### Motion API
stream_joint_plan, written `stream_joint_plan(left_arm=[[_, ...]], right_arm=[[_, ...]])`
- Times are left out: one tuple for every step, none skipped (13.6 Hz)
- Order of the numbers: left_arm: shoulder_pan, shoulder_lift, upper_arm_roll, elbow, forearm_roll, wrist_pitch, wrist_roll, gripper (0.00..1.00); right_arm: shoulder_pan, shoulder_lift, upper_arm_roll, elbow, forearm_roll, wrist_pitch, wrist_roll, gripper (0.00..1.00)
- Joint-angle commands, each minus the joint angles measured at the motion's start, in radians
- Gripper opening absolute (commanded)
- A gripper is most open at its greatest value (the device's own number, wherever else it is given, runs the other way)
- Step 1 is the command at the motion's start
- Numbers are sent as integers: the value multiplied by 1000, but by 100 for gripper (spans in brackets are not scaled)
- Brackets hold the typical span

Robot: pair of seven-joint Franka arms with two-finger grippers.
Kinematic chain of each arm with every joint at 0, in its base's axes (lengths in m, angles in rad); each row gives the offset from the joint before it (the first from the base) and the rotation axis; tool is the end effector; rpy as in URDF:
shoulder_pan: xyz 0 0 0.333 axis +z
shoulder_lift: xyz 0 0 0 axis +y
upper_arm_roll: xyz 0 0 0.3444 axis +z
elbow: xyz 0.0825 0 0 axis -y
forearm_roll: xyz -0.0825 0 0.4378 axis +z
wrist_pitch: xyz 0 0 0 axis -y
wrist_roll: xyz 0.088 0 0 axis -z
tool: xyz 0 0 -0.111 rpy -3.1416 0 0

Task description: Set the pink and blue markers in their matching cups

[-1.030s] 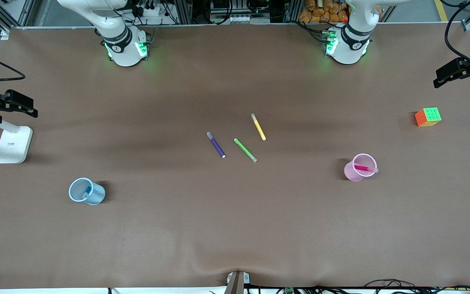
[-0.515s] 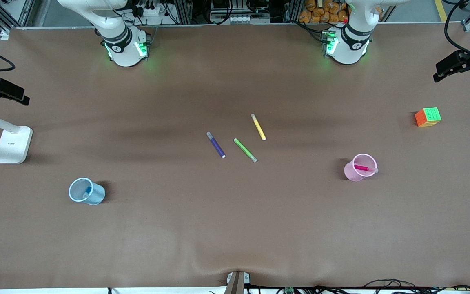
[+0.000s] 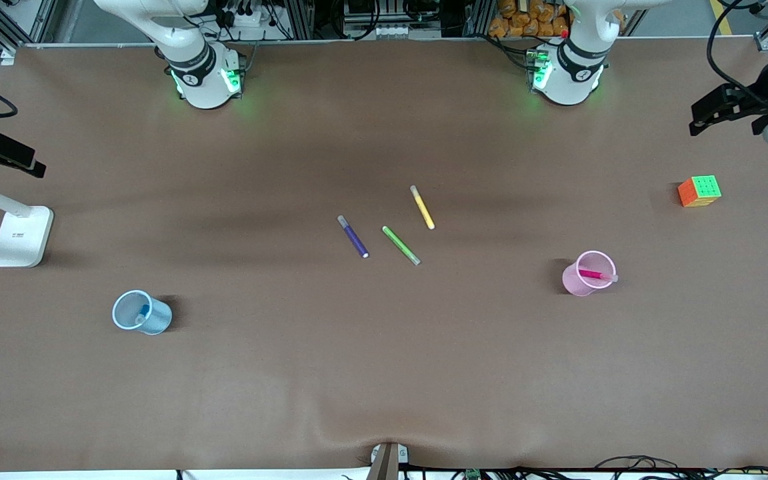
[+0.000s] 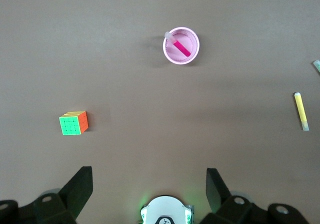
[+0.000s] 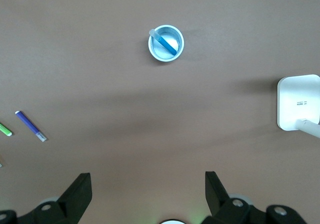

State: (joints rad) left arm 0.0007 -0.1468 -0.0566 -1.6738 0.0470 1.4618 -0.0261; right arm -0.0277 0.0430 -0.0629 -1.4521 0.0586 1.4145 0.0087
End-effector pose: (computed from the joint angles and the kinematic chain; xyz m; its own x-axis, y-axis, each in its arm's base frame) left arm 0.5450 -0.0273 0.6709 0.9977 -0.0235 -0.0638 -0.0271 -0.9980 -0.0569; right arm 0.6045 -0.0467 0.6714 0.9927 -0.0899 -0.0807 -0.0945 -0.9940 -0.0550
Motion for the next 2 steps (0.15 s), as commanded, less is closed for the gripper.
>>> stream_joint_plan(left_arm=[[5,19,-12,39,-4,-9,-1,100],[5,19,-12,40,-4,-9,-1,100]], right_arm=[[-9,-3,9,-1,3,7,-25,100],[-8,-3,9,-1,0,8,-29,100]])
